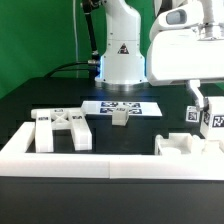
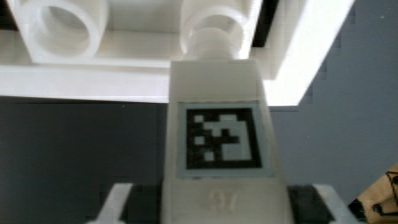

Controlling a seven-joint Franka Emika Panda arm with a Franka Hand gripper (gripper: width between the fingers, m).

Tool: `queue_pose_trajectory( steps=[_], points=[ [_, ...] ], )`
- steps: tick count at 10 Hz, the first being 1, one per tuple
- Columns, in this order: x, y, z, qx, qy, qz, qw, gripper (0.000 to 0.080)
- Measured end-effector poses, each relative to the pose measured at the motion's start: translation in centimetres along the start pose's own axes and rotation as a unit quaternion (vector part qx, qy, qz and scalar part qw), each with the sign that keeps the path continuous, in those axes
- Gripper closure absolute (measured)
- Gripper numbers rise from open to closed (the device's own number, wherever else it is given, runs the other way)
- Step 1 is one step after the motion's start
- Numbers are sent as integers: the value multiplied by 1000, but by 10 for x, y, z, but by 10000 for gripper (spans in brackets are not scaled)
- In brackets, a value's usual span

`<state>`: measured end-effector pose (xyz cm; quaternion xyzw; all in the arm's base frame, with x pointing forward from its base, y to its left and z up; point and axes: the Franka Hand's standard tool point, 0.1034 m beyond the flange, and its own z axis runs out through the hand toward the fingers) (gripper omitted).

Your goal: Assemble chair

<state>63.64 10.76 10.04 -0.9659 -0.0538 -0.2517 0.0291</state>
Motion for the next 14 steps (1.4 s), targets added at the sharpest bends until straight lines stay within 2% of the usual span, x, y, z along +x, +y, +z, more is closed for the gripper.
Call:
queue_pose_trajectory(
  steps=[7,14],
  points=[
    [1,-1,3,-1,17,-3,1000,505],
    [-5,-2,-1,-1,19,-6,1000,505]
  ],
)
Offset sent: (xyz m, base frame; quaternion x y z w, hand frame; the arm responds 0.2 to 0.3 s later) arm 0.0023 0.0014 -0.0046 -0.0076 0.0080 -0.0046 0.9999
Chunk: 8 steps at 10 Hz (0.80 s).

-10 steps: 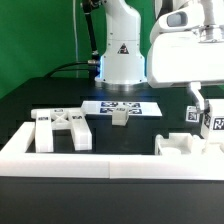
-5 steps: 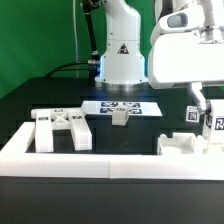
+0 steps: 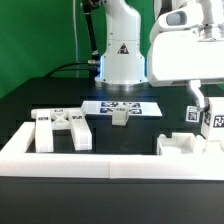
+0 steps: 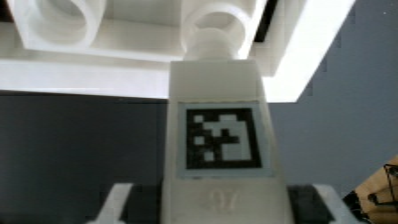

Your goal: Assemble chair

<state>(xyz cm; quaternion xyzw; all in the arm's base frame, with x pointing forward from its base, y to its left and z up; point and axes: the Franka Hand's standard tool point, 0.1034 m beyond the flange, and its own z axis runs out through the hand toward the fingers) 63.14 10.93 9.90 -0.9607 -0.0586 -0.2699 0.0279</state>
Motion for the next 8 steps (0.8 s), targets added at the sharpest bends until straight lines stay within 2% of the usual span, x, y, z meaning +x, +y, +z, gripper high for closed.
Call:
queue_pose_trajectory(
  steps=[5,8],
  points=[
    [-12,-2,9,1,-10,-2,1000,505],
    [-11,-4,10,0,13,-4,1000,505]
  ],
)
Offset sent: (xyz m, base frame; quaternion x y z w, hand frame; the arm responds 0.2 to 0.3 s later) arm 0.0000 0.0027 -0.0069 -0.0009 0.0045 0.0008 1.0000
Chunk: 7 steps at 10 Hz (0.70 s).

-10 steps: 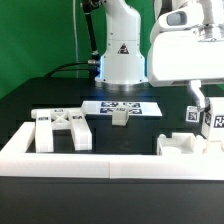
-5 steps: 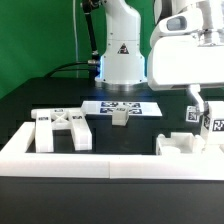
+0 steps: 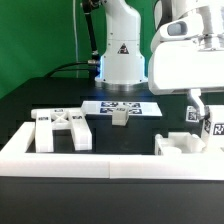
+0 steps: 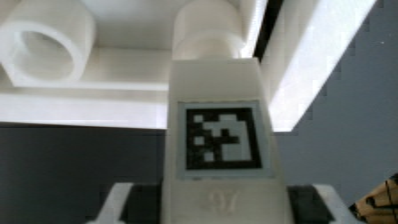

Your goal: Assemble chair

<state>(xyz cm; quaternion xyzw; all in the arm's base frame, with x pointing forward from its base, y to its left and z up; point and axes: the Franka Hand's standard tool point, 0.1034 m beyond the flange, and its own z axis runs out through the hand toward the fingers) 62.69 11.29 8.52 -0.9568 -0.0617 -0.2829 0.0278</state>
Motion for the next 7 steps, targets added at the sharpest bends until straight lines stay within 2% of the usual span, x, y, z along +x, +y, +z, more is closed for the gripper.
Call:
queue_pose_trajectory(
  steps=[3,4,5,6,7],
  points=[
    [1,0,1,-1,26,-2,1000,505],
    [0,0,2,-1,23,-4,1000,444],
    [0,0,2,-1,23,-6,1000,310],
    [0,0,2,-1,23,-8,1000,310],
    [0,0,2,-1,22,-10,1000,180]
  ],
)
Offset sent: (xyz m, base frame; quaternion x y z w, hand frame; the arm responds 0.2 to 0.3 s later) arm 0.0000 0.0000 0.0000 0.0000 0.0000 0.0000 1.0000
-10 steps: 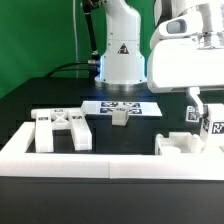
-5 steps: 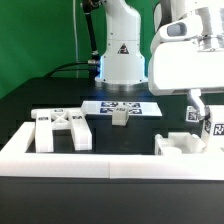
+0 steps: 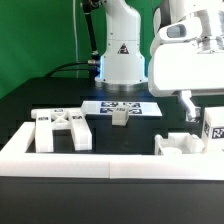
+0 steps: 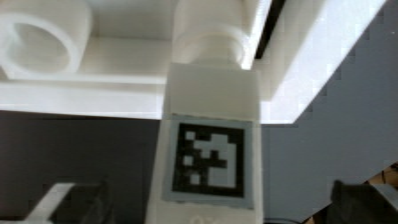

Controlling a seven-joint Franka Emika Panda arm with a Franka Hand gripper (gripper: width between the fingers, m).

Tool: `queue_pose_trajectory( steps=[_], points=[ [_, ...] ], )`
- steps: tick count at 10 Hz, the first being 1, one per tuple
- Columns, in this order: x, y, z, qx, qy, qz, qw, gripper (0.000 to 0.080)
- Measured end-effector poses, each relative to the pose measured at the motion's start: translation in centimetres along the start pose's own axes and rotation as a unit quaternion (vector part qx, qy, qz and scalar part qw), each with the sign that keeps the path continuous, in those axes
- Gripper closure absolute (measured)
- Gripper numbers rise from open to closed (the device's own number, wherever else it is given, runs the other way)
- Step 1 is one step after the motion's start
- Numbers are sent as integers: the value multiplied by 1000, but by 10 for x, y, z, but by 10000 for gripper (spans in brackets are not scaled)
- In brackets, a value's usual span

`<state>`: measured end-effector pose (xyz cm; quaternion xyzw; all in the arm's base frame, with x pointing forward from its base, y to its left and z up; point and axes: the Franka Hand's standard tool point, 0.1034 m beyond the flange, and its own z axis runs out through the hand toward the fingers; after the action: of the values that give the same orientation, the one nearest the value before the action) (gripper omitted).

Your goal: Assemble chair

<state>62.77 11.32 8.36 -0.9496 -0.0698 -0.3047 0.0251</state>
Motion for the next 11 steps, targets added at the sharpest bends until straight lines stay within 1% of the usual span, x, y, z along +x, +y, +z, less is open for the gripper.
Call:
queue_pose_trajectory(
  steps=[1,2,4,6,7,8,10,11],
  points=[
    [0,0,0,0,0,-1,1000,159],
    [1,0,0,0,0,-2,1000,159],
    [3,5,-3,-2,-2,-11,1000,151],
    [15,10,-14,-2,-11,-16,1000,151],
    [18,11,-17,-1,-16,-17,1000,151],
    [14,9,-15,1,-31,-18,999,151],
    [13,9,-14,1,-32,-18,999,151],
    [5,12,-9,6,-93,-18,995,151]
  ],
)
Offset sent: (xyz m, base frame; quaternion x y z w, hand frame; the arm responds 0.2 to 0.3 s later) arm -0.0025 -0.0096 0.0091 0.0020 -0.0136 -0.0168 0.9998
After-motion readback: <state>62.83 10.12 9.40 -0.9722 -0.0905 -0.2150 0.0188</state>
